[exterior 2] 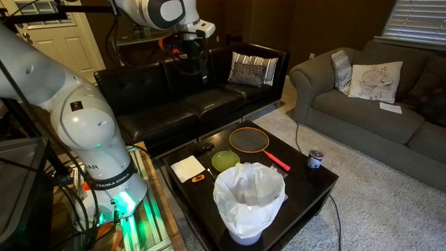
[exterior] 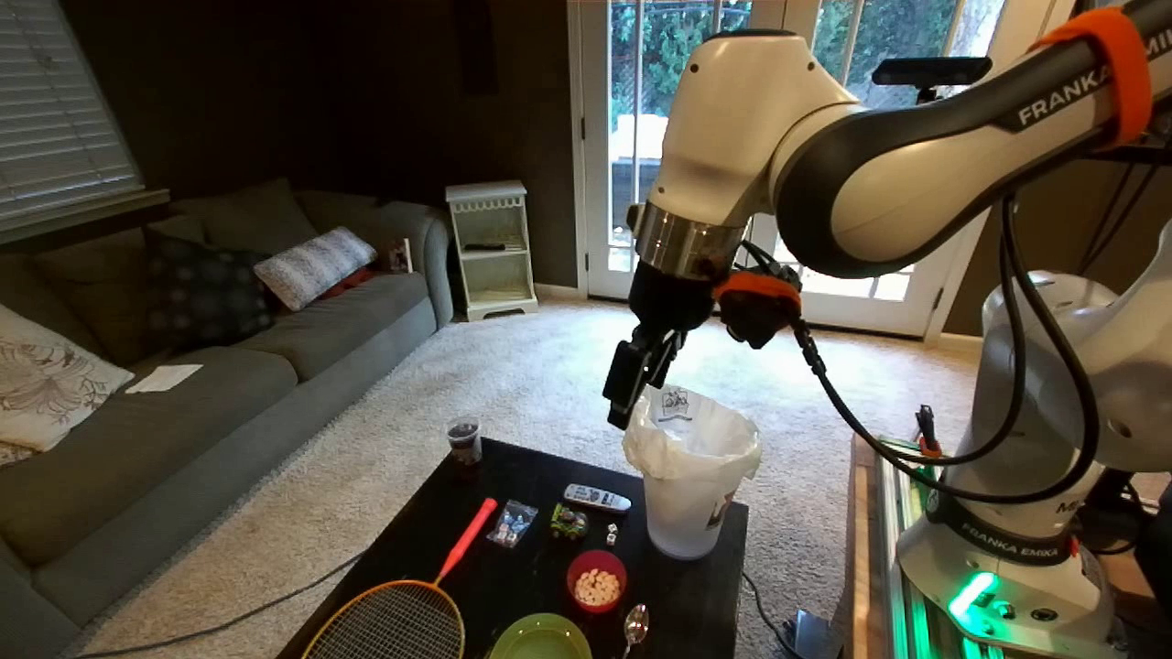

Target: Throw the white object into the bin

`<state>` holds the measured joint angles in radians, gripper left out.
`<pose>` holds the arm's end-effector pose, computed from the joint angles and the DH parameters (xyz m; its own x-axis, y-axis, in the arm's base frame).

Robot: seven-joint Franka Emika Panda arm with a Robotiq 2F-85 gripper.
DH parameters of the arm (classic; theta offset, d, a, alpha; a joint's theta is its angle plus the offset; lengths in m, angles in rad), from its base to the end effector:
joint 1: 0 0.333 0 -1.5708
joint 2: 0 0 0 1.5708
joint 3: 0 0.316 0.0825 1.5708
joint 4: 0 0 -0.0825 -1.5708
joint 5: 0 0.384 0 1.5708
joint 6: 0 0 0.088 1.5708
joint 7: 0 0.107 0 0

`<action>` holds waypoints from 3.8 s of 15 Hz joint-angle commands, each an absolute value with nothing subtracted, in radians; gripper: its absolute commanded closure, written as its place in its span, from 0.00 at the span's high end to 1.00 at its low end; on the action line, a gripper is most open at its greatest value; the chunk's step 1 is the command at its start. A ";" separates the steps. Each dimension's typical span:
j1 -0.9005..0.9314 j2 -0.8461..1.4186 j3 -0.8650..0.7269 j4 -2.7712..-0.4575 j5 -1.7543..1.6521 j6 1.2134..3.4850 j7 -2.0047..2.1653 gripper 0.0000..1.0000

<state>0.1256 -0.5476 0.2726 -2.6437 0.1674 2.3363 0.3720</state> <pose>0.3612 0.1541 0.4339 0.9718 -0.1052 0.2108 -0.0889 -0.9924 -0.0856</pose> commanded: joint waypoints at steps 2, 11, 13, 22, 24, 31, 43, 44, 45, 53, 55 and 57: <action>0.154 -0.404 0.251 -2.638 0.203 2.387 0.353 1.00; 0.194 -0.148 0.259 -2.622 0.189 2.481 0.362 1.00; 0.202 -0.079 0.256 -2.604 0.206 2.499 0.347 1.00; 0.193 0.183 0.228 -2.536 0.326 2.585 0.224 1.00; 0.182 0.310 0.241 -2.494 0.391 2.643 0.153 1.00; 0.116 0.707 0.262 -2.266 0.395 2.822 0.062 1.00; 0.139 0.739 0.195 -2.237 0.358 2.785 0.150 1.00; 0.150 0.766 0.176 -2.214 0.348 2.790 0.163 1.00; 0.159 0.802 0.161 -2.181 0.335 2.800 0.165 1.00; 0.204 1.018 0.052 -1.964 0.239 2.857 0.206 1.00; 0.173 0.982 0.075 -2.008 0.244 2.853 0.191 1.00; 0.167 0.998 0.074 -1.996 0.243 2.853 0.191 1.00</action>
<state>0.1776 0.9964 0.0672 -1.9975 0.2684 2.8530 0.1733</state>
